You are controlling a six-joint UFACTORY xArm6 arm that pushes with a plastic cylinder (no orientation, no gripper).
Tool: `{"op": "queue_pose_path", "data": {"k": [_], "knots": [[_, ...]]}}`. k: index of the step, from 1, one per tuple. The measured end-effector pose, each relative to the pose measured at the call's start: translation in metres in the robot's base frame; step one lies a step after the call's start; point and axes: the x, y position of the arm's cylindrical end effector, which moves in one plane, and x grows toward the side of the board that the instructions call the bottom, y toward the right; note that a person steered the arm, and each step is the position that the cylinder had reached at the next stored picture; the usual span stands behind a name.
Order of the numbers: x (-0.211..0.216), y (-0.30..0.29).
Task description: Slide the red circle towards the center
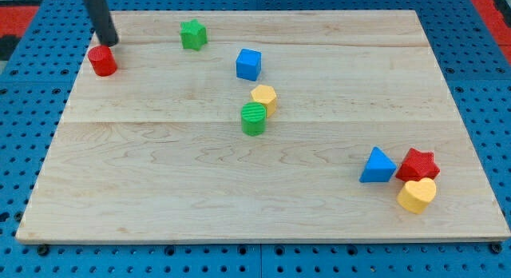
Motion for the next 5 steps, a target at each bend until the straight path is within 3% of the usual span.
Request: {"op": "queue_pose_path", "data": {"k": [1, 2, 3, 5], "knots": [[0.032, -0.012], [0.069, 0.022], [0.095, 0.070], [0.095, 0.191]]}}
